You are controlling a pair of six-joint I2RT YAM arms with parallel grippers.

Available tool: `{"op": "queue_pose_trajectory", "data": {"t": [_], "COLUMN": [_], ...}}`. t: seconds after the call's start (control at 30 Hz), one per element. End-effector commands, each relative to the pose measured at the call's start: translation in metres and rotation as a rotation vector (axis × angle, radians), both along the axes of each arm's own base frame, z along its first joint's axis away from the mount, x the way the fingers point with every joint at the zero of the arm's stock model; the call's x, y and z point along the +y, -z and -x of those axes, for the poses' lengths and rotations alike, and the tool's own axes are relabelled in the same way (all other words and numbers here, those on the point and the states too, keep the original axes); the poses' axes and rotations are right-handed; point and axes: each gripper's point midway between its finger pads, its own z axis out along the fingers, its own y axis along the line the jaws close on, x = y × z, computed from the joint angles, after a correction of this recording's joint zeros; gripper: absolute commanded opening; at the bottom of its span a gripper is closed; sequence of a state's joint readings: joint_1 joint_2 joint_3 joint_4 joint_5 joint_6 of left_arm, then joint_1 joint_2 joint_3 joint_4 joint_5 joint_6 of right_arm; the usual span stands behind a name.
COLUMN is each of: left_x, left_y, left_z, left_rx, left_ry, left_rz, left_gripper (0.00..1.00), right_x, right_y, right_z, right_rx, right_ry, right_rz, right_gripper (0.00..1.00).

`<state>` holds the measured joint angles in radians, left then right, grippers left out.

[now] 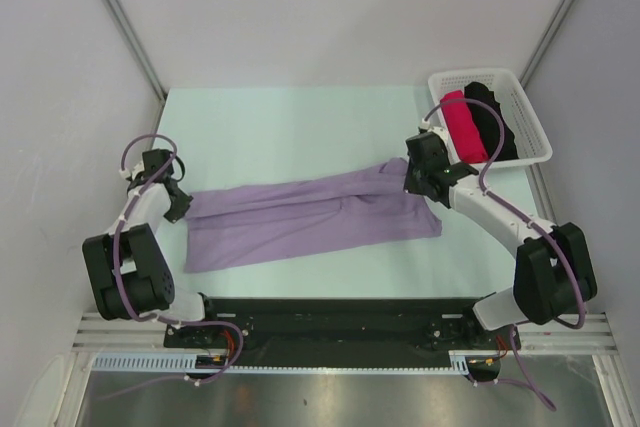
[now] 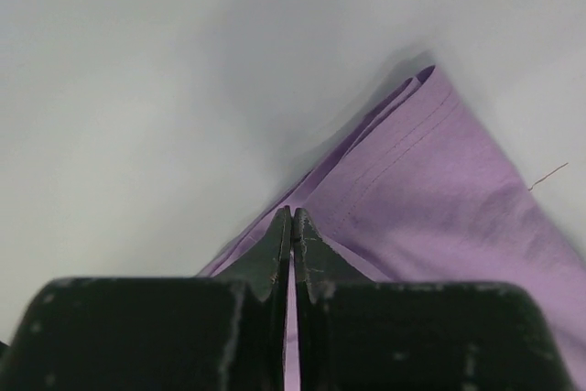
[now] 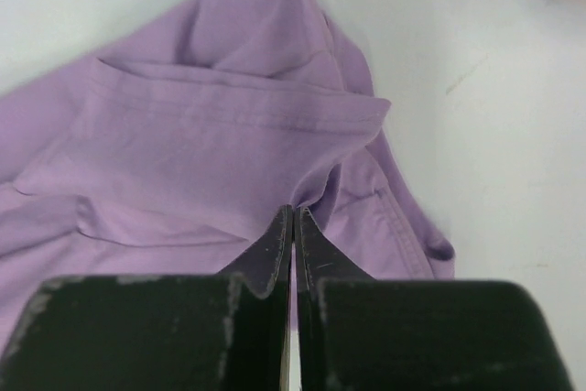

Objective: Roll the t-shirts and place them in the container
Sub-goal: Fold the T-shirt at the center of the board.

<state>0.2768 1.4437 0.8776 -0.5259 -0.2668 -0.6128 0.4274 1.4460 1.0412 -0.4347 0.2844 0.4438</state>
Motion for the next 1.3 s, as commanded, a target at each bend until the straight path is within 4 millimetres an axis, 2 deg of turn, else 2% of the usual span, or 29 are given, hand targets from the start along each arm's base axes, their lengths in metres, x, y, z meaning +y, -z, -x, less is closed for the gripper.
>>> {"op": "queue_pose_trajectory", "data": {"t": [0.0,0.03,0.07,0.1,0.13,0.17,0.2,0.3,0.33,0.4,0.43,0.5,0.53,0.57,0.6,0.63,0.73,0.77,0.83,0.87,0.93,0.97,1.0,1.07,1.1,1.27], "left_x": [0.002,0.001,-0.001,-0.002,-0.003,-0.006,-0.009,-0.024,-0.034,-0.049,-0.064,-0.08,-0.092,-0.097,-0.102,-0.113,-0.123,-0.123,-0.139,-0.14,-0.143,-0.145,-0.146,-0.148,-0.149,-0.15], "left_y": [-0.009,-0.011,-0.017,-0.02,-0.025,-0.035,-0.039,-0.05,-0.051,-0.052,-0.054,-0.054,-0.055,-0.055,-0.054,-0.053,-0.053,-0.053,-0.053,-0.052,-0.052,-0.052,-0.052,-0.051,-0.051,-0.049], "left_z": [0.003,0.002,0.0,-0.002,-0.003,-0.007,-0.009,-0.018,-0.021,-0.025,-0.028,-0.031,-0.033,-0.034,-0.034,-0.035,-0.035,-0.035,-0.033,-0.033,-0.032,-0.032,-0.031,-0.031,-0.031,-0.029], "left_rx": [-0.048,-0.059,-0.089,-0.104,-0.121,-0.162,-0.186,-0.255,-0.261,-0.259,-0.261,-0.261,-0.263,-0.26,-0.255,-0.257,-0.257,-0.26,-0.259,-0.257,-0.258,-0.264,-0.264,-0.265,-0.263,-0.259], "left_ry": [-0.027,-0.024,-0.011,-0.001,0.007,0.022,0.039,0.107,0.15,0.209,0.262,0.317,0.366,0.383,0.406,0.444,0.48,0.479,0.531,0.535,0.547,0.554,0.557,0.568,0.573,0.584], "left_rz": [-0.006,-0.006,0.0,0.001,-0.001,0.005,0.016,0.042,0.048,0.065,0.064,0.075,0.079,0.086,0.092,0.111,0.131,0.131,0.159,0.161,0.168,0.177,0.178,0.187,0.185,0.191], "left_gripper": [0.11,0.23,0.49,0.58,0.67,0.68,0.69,0.69,0.69,0.69,0.69,0.69,0.69,0.69,0.68,0.68,0.68,0.68,0.68,0.68,0.68,0.68,0.68,0.68,0.68,0.68], "right_x": [-0.006,-0.006,-0.006,-0.005,-0.001,0.002,0.008,0.022,0.027,0.036,0.043,0.052,0.059,0.067,0.07,0.077,0.096,0.102,0.109,0.113,0.121,0.124,0.126,0.13,0.127,0.124], "right_y": [0.007,0.009,0.005,0.002,-0.003,-0.009,-0.017,-0.024,-0.031,-0.026,-0.027,-0.033,-0.017,-0.024,-0.023,-0.008,-0.007,0.009,0.011,0.023,0.027,0.031,0.044,0.046,0.058,0.062], "right_z": [0.009,0.011,0.012,0.012,0.012,0.011,0.01,0.002,-0.004,-0.017,-0.021,-0.038,-0.042,-0.05,-0.056,-0.061,-0.074,-0.076,-0.081,-0.081,-0.082,-0.082,-0.08,-0.084,-0.082,-0.081], "right_rx": [0.005,0.009,-0.002,-0.01,-0.024,-0.043,-0.07,-0.11,-0.129,-0.14,-0.148,-0.169,-0.135,-0.154,-0.16,-0.134,-0.15,-0.118,-0.107,-0.082,-0.075,-0.07,-0.044,-0.039,-0.012,0.006], "right_ry": [0.026,0.021,0.017,0.009,-0.012,-0.026,-0.046,-0.077,-0.088,-0.107,-0.123,-0.13,-0.144,-0.152,-0.164,-0.178,-0.221,-0.231,-0.238,-0.247,-0.253,-0.258,-0.26,-0.252,-0.24,-0.212], "right_rz": [-0.032,-0.032,-0.036,-0.039,-0.045,-0.054,-0.07,-0.06,-0.061,-0.034,-0.029,-0.013,0.011,0.013,0.035,0.057,0.072,0.086,0.088,0.1,0.112,0.121,0.148,0.165,0.216,0.315], "right_gripper": [0.0,0.03,0.1,0.27,0.35,0.43,0.52,0.58,0.58,0.57,0.56,0.55,0.55,0.55,0.55,0.55,0.58,0.59,0.58,0.59,0.6,0.61,0.61,0.58,0.57,0.45]}}
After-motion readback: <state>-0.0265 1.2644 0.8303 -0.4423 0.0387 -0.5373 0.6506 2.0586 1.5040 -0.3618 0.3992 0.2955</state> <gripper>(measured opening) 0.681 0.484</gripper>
